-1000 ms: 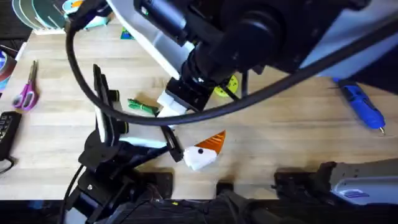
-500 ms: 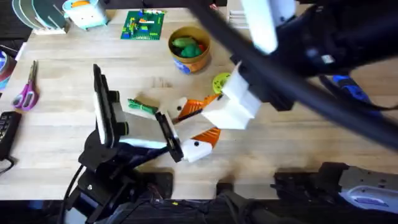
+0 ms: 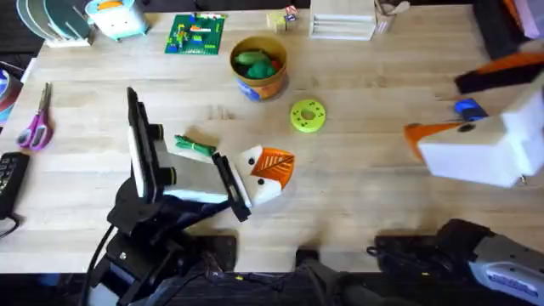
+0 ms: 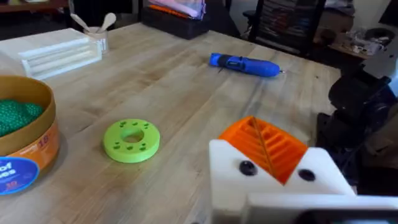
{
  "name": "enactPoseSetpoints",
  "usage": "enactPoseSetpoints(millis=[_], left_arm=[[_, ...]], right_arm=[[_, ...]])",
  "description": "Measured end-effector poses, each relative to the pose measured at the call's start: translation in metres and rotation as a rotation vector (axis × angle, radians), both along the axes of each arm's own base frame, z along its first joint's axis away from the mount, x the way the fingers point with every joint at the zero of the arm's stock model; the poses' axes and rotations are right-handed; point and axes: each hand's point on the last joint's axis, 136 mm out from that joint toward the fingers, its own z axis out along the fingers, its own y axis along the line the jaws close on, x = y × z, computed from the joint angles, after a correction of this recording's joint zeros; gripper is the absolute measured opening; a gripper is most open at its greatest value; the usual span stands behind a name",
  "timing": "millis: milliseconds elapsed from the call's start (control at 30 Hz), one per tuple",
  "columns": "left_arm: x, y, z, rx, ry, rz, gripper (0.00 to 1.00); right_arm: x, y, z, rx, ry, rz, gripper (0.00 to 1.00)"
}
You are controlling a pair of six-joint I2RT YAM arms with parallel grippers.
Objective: Pick up the gripper from the table and insert it into the empty holder that is missing its gripper. Then pick up a screw, insert it into the mounting hole, and use the screwdriver to tighten it. Finally, clean up the table by picking up the vegetable and placing it into the bucket.
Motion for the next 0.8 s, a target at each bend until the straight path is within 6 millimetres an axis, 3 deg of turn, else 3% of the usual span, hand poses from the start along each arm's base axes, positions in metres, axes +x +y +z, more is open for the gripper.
enactPoseSetpoints(millis=[200,333,467,800], left_arm=[[0.0,0.0,0.0,0.0,0.0,0.0,0.018],[0.0,0.0,0.0,0.0,0.0,0.0,0.018],[0.0,0.0,0.0,0.0,0.0,0.0,0.018],[0.0,0.0,0.0,0.0,0.0,0.0,0.018]], right_arm=[[-0.013,-0.086,-0.001,-0.048,-0.103,-0.366,0.991],[-0.034,-0.126,-0.021,-0.1,-0.151,-0.545,0.991],[-0.038,-0.141,-0.052,-0.16,-0.116,-0.63,0.991],[0.016,-0.151,-0.089,-0.22,-0.08,-0.753,0.991]])
